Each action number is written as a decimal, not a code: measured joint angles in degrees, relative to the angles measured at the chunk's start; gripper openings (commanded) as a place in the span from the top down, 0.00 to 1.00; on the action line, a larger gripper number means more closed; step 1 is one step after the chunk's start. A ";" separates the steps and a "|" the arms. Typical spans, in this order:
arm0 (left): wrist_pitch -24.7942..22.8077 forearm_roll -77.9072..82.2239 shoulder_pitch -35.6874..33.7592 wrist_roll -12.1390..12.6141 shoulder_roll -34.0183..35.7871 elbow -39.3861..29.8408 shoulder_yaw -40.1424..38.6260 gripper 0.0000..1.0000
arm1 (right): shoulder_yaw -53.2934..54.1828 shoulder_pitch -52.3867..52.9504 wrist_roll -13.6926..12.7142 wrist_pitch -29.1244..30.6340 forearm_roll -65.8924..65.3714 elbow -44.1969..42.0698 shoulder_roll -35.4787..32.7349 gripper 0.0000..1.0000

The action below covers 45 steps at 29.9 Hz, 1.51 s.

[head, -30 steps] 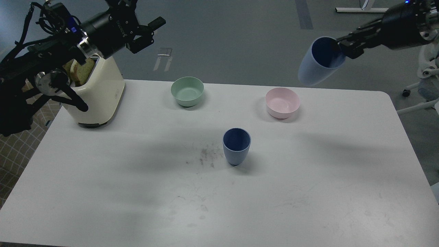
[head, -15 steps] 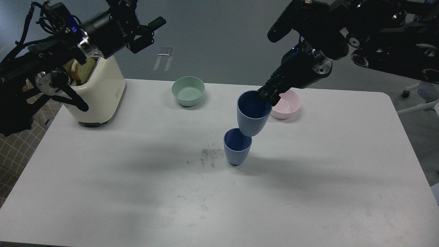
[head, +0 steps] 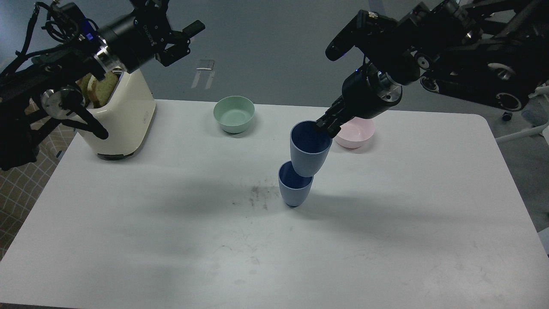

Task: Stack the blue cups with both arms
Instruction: 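Lower the held cup into the centered blue cup, then release the cup and withdraw the right gripper upward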

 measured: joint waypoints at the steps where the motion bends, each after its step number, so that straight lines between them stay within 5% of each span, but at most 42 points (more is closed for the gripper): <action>1: 0.00 0.01 0.00 0.00 0.00 0.00 0.00 0.03 | -0.01 -0.11 0.00 0.00 0.09 -0.11 0.22 1.00; 26: 0.00 -0.01 0.04 -0.09 -0.05 -0.08 -0.09 0.03 | -0.01 -3.93 0.01 -0.37 0.74 -3.87 3.99 1.00; 39: 0.01 -0.03 0.04 -0.09 -0.06 -0.08 -0.11 0.03 | -0.02 -4.43 0.02 -0.97 0.82 -3.89 4.22 0.61; 42: 0.00 -0.03 0.04 -0.09 -0.06 -0.08 -0.15 0.03 | -0.02 -4.44 0.02 -1.09 1.05 -3.97 4.23 0.39; 45: 0.01 -0.03 0.04 -0.09 -0.06 -0.08 -0.16 0.03 | -0.02 -4.44 0.02 -1.16 3.26 -4.87 4.23 0.04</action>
